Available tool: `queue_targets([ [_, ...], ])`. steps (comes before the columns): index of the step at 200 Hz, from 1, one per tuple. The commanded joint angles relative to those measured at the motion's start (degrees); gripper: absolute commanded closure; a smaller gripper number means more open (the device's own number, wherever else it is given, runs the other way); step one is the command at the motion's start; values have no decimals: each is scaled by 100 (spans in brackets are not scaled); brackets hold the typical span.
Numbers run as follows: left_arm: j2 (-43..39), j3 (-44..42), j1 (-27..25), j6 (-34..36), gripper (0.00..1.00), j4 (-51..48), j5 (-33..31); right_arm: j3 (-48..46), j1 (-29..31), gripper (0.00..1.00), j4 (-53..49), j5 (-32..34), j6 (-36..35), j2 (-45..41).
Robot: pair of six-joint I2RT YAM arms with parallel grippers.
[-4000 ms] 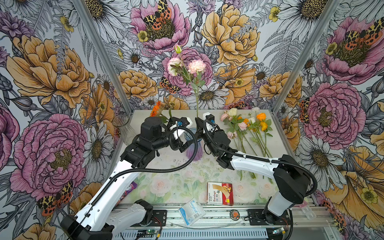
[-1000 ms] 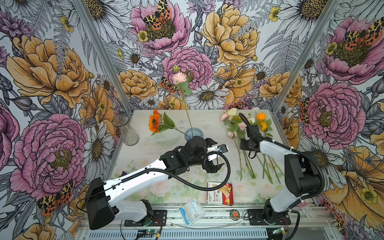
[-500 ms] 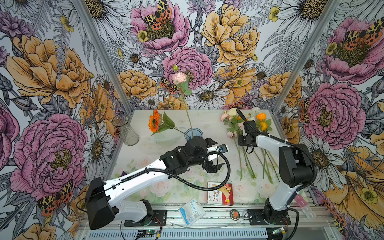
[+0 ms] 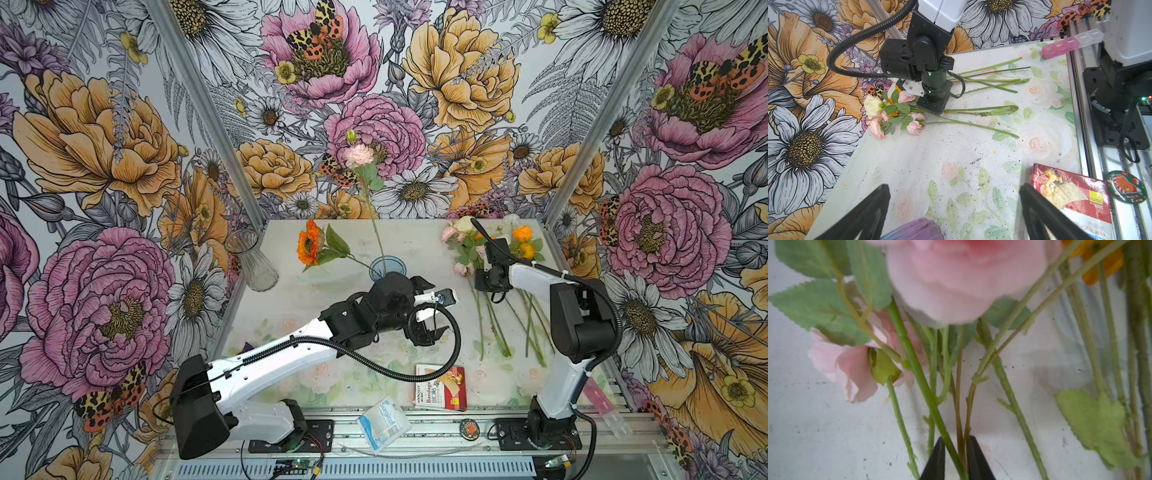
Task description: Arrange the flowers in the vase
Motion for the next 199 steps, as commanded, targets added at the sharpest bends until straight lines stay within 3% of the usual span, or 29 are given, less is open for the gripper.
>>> queue_targets([
  [1, -97, -41, 11, 98, 1, 63, -103, 228, -46, 79, -123, -44, 12, 126],
  [79, -92, -42, 10, 111, 1, 42, -87, 177, -19, 87, -133, 126, -18, 17],
  [105, -83, -35, 10, 117, 1, 33, -66, 104, -19, 100, -132, 183, -59, -110],
  [174, -56, -18, -3, 111, 1, 6, -60, -33, -19, 100, -409, 83, -145, -927],
  [199, -74, -14, -7, 112, 1, -3, -66, -26, -19, 100, -797, 408, -256, -1265],
])
